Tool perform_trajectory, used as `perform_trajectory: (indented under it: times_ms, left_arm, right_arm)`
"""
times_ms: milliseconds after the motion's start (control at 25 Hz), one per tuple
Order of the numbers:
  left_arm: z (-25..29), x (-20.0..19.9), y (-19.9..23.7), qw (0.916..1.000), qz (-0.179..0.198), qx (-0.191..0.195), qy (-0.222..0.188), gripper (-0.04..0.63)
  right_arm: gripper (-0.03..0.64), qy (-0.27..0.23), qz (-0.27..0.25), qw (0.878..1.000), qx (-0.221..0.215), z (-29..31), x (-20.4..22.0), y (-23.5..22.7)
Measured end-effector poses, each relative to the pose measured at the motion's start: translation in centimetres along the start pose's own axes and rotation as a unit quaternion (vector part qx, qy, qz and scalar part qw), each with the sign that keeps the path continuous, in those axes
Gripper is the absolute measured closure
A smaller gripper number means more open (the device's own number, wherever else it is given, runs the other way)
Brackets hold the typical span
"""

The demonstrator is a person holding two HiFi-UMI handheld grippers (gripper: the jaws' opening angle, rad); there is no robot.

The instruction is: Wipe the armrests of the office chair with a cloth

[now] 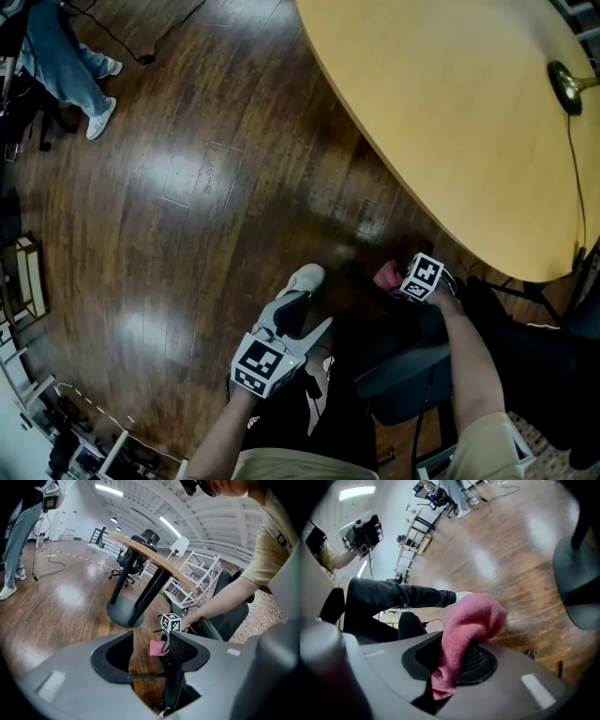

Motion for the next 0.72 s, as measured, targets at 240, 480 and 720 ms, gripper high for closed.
perform_trajectory:
  times_ms: [240, 480, 720]
  left_arm:
    - [-0.3, 0.8, 0.6, 1.0, -0.003, -0.003, 0.005, 0.367]
    - [-1.3, -1.8, -0.2, 0.9999, 0.015, 0.002, -0.004, 0.367]
    - [-2.9, -5.8, -2.8, 0.9987, 0.044, 0.015, -0.019, 0.368]
  right_arm:
    - [0.563, 0.076, 0.068, 0.99, 0.096, -1.7, 4.8, -2.8]
    - [0.563, 0.044, 0.034, 0.991, 0.122, -5.5, 4.6, 0.4]
    - [0.563, -0.068, 0.011, 0.969, 0.239, -14.0, 3.8, 4.5]
Point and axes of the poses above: the fingertips, and each gripper's own axes: z forward along the fingers, y to its left, x out of its underside, the point moved 1 cm from there along -z, backward along the fingers, and after that the axes turned 2 degrees about -z, right-handed, at the moved point
